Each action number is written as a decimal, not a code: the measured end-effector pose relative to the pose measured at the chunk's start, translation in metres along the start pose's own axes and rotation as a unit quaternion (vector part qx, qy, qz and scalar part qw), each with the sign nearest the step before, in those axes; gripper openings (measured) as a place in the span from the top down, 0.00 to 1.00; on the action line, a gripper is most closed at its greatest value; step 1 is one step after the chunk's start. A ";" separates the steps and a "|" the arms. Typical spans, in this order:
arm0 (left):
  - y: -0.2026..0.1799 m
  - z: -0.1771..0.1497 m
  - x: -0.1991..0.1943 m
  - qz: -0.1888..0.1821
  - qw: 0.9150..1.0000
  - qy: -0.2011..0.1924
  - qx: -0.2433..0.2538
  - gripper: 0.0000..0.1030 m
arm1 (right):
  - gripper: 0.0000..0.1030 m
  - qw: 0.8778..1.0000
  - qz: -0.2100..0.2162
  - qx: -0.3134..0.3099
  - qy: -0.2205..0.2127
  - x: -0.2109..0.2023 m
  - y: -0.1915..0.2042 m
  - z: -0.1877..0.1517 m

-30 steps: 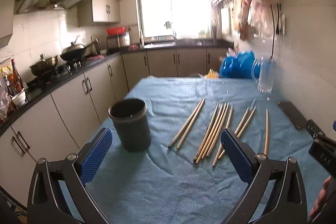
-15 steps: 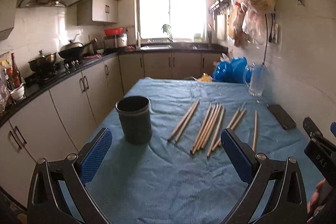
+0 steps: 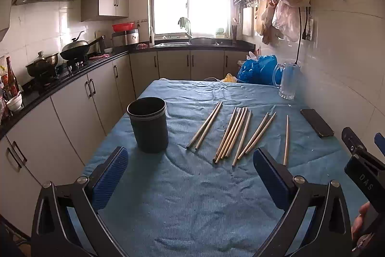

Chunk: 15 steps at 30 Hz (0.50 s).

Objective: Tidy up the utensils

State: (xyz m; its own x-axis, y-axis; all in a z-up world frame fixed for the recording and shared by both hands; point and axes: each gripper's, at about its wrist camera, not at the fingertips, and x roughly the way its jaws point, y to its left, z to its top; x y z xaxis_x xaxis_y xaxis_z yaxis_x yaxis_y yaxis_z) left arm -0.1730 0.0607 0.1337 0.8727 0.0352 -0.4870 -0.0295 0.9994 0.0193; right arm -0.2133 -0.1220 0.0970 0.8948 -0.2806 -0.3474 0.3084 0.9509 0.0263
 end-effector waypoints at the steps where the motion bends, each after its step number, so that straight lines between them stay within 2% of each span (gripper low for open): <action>1: 0.000 0.000 0.000 0.000 1.000 0.001 0.000 0.00 | 0.00 1.000 0.000 0.000 0.000 -0.001 0.002 0.000; 15: -0.002 -0.009 0.021 0.004 0.999 0.034 0.010 0.00 | 0.00 1.000 0.006 -0.003 0.027 0.014 0.007 -0.011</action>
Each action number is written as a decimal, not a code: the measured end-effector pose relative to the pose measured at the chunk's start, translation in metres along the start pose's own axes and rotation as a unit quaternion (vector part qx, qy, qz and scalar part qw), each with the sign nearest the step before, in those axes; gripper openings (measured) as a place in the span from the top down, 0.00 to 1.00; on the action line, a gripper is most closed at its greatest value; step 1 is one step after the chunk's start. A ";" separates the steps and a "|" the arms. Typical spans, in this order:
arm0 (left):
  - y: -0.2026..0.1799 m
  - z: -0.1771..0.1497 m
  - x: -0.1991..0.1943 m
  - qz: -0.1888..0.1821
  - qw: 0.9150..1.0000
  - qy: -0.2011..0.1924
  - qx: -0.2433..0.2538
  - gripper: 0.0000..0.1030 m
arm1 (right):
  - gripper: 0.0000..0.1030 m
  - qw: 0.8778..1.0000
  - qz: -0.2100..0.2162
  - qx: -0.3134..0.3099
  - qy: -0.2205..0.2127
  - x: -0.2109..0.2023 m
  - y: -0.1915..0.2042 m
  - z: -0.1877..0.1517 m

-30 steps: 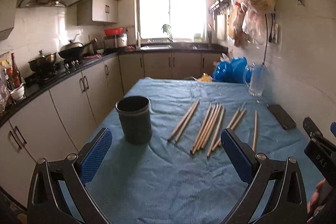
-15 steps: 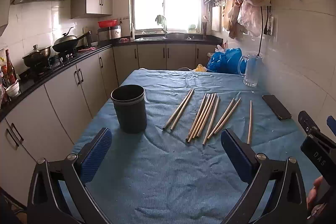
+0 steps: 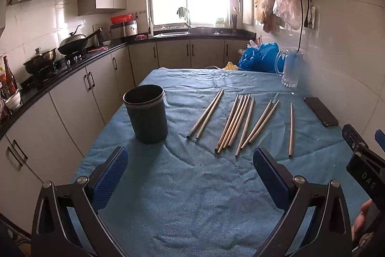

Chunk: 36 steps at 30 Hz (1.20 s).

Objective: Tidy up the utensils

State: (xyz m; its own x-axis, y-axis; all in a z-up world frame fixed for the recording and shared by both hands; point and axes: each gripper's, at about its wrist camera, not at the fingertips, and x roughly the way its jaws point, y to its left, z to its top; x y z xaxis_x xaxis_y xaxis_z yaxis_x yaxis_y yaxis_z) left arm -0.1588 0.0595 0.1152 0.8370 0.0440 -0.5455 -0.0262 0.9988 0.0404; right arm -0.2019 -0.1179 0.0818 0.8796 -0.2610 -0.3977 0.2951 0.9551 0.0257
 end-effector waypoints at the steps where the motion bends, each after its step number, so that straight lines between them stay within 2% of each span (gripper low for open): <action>1: 0.000 -0.001 0.003 0.000 1.000 0.004 0.000 0.00 | 0.00 1.000 0.001 0.000 0.003 0.002 0.000 -0.001; 13: -0.012 -0.007 0.040 0.009 0.999 0.044 0.020 0.00 | 0.00 0.999 -0.002 0.000 0.034 0.034 -0.004 -0.015; 20: -0.021 -0.008 0.062 0.013 0.997 0.068 0.034 0.00 | 0.00 1.000 -0.024 -0.009 0.004 0.041 -0.009 -0.011; 25: -0.027 0.003 0.076 0.006 0.996 0.078 0.052 0.00 | 0.00 0.999 -0.022 -0.026 0.015 0.059 -0.010 -0.006; 30: -0.023 0.032 0.094 -0.012 0.996 0.077 0.045 0.00 | 0.00 0.995 0.016 -0.037 0.095 0.101 -0.017 -0.004; 36: -0.032 0.069 0.131 -0.040 0.994 0.093 0.050 0.00 | 0.00 0.985 0.057 0.021 0.161 0.140 -0.048 0.000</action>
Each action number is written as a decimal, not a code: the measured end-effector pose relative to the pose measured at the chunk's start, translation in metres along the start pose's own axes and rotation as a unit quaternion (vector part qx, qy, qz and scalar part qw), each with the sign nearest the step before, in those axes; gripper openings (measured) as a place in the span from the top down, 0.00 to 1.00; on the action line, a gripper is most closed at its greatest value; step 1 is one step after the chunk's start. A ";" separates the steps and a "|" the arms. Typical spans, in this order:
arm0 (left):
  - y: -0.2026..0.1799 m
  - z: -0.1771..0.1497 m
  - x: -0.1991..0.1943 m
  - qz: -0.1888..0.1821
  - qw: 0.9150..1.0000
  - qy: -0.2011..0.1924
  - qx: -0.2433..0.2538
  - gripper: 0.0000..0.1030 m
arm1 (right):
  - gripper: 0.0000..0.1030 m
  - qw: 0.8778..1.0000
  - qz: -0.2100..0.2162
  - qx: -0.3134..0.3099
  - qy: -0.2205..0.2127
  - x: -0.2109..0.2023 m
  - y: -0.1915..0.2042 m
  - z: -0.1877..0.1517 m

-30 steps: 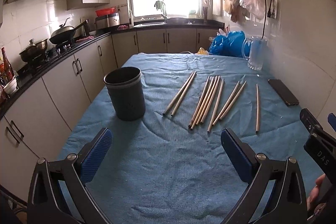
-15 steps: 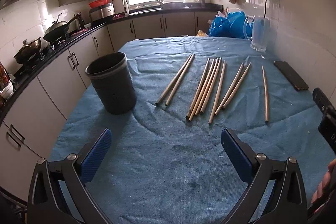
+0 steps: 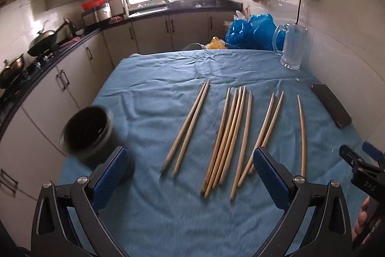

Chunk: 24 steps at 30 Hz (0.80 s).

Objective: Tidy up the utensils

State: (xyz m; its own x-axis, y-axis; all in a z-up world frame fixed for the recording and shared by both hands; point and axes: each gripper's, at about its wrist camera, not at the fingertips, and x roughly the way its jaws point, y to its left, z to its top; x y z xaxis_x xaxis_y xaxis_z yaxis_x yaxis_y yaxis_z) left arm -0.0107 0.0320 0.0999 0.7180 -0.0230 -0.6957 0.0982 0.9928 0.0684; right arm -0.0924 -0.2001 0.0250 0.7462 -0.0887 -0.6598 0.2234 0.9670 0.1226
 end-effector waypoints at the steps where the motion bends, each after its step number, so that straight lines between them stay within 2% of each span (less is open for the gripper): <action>1: -0.001 0.008 0.008 -0.004 1.000 0.006 -0.002 0.00 | 0.00 1.000 0.006 0.010 0.005 0.003 -0.005 0.003; 2: -0.001 0.017 0.017 -0.012 1.000 0.011 -0.005 0.04 | 0.00 1.000 0.012 0.019 0.011 0.007 -0.009 0.007; 3: -0.002 0.025 0.026 -0.013 1.000 0.021 -0.006 0.12 | 0.00 0.999 0.017 0.023 0.015 0.010 -0.011 0.010; 5: -0.002 0.039 0.044 -0.012 0.999 0.044 -0.009 0.23 | 0.00 0.999 0.031 0.031 0.023 0.018 -0.013 0.018; 7: -0.003 0.049 0.064 -0.016 0.998 0.064 -0.014 0.23 | 0.02 0.998 0.043 0.034 0.036 0.026 -0.014 0.027; 8: -0.002 0.052 0.075 -0.006 0.997 0.076 -0.018 0.25 | 0.02 0.998 0.047 0.034 0.039 0.030 -0.011 0.030; 10: -0.002 0.049 0.088 0.002 0.995 0.094 -0.018 0.31 | 0.03 0.997 0.060 0.032 0.047 0.036 -0.007 0.036; 12: -0.005 0.037 0.095 -0.018 0.994 0.110 -0.019 0.43 | 0.04 0.996 0.068 0.026 0.049 0.039 -0.003 0.037; 14: -0.008 0.026 0.100 -0.037 0.992 0.121 -0.014 0.48 | 0.04 0.996 0.077 0.021 0.050 0.043 0.002 0.036; 16: -0.012 0.021 0.107 -0.040 0.991 0.129 -0.006 0.50 | 0.05 0.995 0.086 0.018 0.053 0.046 0.004 0.033; 20: -0.016 0.017 0.121 -0.044 0.989 0.138 -0.003 0.74 | 0.14 0.994 0.090 0.011 0.068 0.058 0.011 0.032; 24: -0.017 0.018 0.130 -0.075 0.989 0.130 -0.004 0.77 | 0.15 0.993 0.089 0.010 0.078 0.069 0.016 0.035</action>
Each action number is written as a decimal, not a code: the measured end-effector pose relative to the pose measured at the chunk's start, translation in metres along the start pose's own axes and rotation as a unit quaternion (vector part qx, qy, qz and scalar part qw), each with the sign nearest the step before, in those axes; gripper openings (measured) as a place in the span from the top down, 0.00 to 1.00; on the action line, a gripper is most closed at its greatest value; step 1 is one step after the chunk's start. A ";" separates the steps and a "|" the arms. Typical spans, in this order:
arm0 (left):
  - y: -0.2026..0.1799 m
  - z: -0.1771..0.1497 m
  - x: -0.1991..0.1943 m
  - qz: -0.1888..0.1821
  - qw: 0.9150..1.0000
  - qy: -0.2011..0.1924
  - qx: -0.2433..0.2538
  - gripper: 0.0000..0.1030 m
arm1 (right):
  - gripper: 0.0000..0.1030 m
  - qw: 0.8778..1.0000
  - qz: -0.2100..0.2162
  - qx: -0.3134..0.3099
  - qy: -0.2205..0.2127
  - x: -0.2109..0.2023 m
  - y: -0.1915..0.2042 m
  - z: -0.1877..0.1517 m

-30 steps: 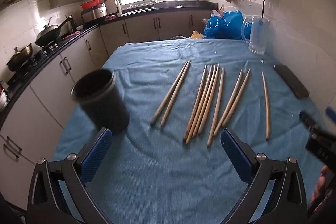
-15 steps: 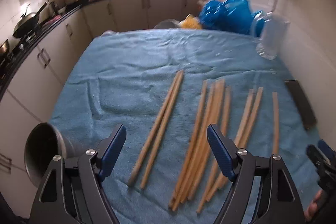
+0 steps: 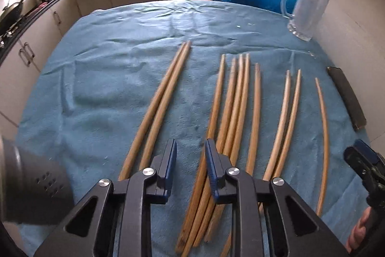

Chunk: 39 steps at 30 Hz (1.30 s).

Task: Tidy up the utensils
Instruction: 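Close the left tool on one wooden chopstick while the right tool grasps another, then lift both held chopsticks and carry them toward the black utensil holder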

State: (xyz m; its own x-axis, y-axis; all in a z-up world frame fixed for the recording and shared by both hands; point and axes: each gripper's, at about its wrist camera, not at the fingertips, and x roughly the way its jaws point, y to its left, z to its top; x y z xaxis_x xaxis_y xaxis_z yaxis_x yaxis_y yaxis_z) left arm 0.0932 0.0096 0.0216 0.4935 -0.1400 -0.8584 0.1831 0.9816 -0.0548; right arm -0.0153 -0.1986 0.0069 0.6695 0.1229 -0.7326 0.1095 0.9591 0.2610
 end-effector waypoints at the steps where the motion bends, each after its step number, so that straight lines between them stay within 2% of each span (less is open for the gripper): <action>1: -0.001 0.001 0.002 -0.006 1.000 0.001 0.003 0.77 | 0.15 1.000 -0.001 -0.002 0.001 0.003 0.002 0.001; 5: 0.001 -0.002 -0.004 -0.034 0.999 -0.013 0.001 0.77 | 0.15 1.000 -0.001 -0.006 0.002 0.006 0.007 0.001; 9: 0.000 -0.003 0.004 -0.024 1.000 0.000 0.012 0.92 | 0.15 1.000 -0.005 -0.012 0.002 0.011 0.011 0.001; 12: 0.001 -0.003 0.005 -0.024 1.000 -0.003 0.008 0.93 | 0.18 1.000 -0.006 -0.014 0.005 0.015 0.013 0.002; 14: 0.004 -0.003 0.005 -0.036 0.999 -0.002 -0.005 0.93 | 0.28 1.000 -0.007 -0.018 0.011 0.018 0.015 0.002; 16: 0.007 -0.005 0.004 -0.037 0.999 0.001 -0.014 0.93 | 0.48 0.999 -0.018 -0.025 0.024 0.024 0.018 0.002; 18: 0.007 -0.006 0.003 -0.039 0.999 0.009 -0.023 0.93 | 0.54 0.998 -0.033 -0.036 0.045 0.034 0.023 0.004; 19: 0.007 -0.008 0.001 -0.039 0.999 0.012 -0.024 0.93 | 0.60 0.997 -0.044 -0.048 0.039 0.035 0.028 0.005; 20: 0.008 -0.010 -0.001 -0.037 0.999 0.015 -0.026 0.93 | 0.75 0.995 -0.058 -0.063 0.045 0.039 0.033 0.006; 21: 0.009 -0.013 -0.004 -0.035 0.999 0.017 -0.029 0.93 | 0.86 0.994 -0.073 -0.074 0.046 0.041 0.036 0.007; 26: 0.022 -0.036 -0.023 -0.029 0.998 0.024 -0.051 0.94 | 0.90 0.994 -0.064 -0.062 0.070 0.035 0.031 0.005; 29: 0.029 -0.066 -0.040 -0.032 0.997 0.034 -0.060 0.94 | 0.91 0.994 -0.048 -0.054 0.085 0.019 0.024 -0.011; 35: 0.026 -0.139 -0.084 -0.045 0.997 0.041 -0.044 0.93 | 0.90 0.991 0.009 -0.035 0.133 -0.026 0.012 -0.058; 38: 0.025 -0.152 -0.095 -0.057 0.997 0.049 -0.031 0.93 | 0.87 0.990 0.016 -0.034 0.139 -0.042 0.008 -0.071; 39: 0.025 -0.152 -0.098 -0.062 0.997 0.046 -0.024 0.93 | 0.80 0.989 0.018 -0.034 0.143 -0.043 0.008 -0.072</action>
State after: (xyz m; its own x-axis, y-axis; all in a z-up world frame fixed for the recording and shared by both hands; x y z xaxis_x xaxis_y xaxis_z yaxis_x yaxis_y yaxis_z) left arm -0.0797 0.0675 0.0271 0.3885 -0.2498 -0.8869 0.1954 0.9630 -0.1856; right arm -0.0961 -0.1782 -0.0043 0.4366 0.2148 -0.8736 0.0332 0.9666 0.2542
